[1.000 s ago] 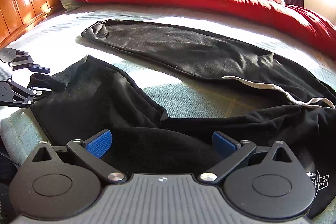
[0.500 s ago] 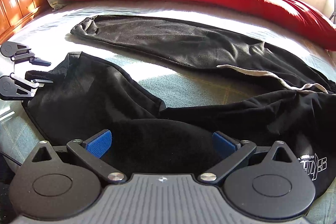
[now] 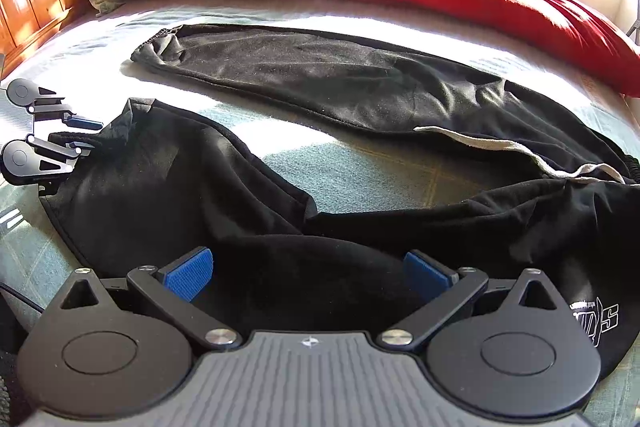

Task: Fold clothes
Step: 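Pull the held cuff with the left tool to straighten the sleeve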

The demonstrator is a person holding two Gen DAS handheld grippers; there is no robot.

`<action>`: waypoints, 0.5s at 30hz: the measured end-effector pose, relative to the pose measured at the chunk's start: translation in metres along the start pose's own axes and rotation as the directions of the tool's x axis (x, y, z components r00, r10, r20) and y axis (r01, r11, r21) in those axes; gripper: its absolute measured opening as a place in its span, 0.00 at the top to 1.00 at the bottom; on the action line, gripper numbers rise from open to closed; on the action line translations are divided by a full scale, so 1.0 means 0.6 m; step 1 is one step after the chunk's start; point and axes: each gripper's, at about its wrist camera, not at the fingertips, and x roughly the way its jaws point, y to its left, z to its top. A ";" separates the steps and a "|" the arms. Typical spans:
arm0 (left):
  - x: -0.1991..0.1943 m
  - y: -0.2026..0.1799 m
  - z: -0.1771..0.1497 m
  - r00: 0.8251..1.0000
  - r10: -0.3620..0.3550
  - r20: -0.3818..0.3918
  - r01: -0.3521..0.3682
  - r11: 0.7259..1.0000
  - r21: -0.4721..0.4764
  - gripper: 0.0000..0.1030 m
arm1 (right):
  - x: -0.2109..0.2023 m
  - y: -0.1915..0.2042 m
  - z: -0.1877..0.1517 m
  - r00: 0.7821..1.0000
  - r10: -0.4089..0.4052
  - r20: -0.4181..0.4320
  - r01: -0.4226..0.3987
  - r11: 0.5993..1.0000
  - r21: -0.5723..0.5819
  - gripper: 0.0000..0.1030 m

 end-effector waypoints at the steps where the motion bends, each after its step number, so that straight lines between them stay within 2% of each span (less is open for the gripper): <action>1: 0.001 0.001 0.000 1.000 -0.008 -0.006 0.008 1.000 -0.017 0.84 | -0.002 -0.003 -0.001 1.000 0.002 0.003 -0.002 1.000 0.003 0.00; 6: -0.010 0.008 -0.002 0.999 0.029 -0.023 -0.031 0.995 -0.100 0.90 | -0.008 -0.022 -0.011 0.999 0.020 0.027 -0.020 1.000 0.023 0.00; 9: -0.029 0.016 -0.007 0.996 0.082 -0.035 -0.086 0.985 -0.147 0.90 | -0.006 -0.037 -0.018 0.999 0.026 0.028 -0.027 0.999 0.032 0.00; 15: -0.111 0.031 -0.024 0.985 0.167 -0.039 -0.171 0.945 -0.279 0.90 | -0.009 -0.069 -0.020 0.997 0.053 0.063 -0.055 0.998 0.022 0.00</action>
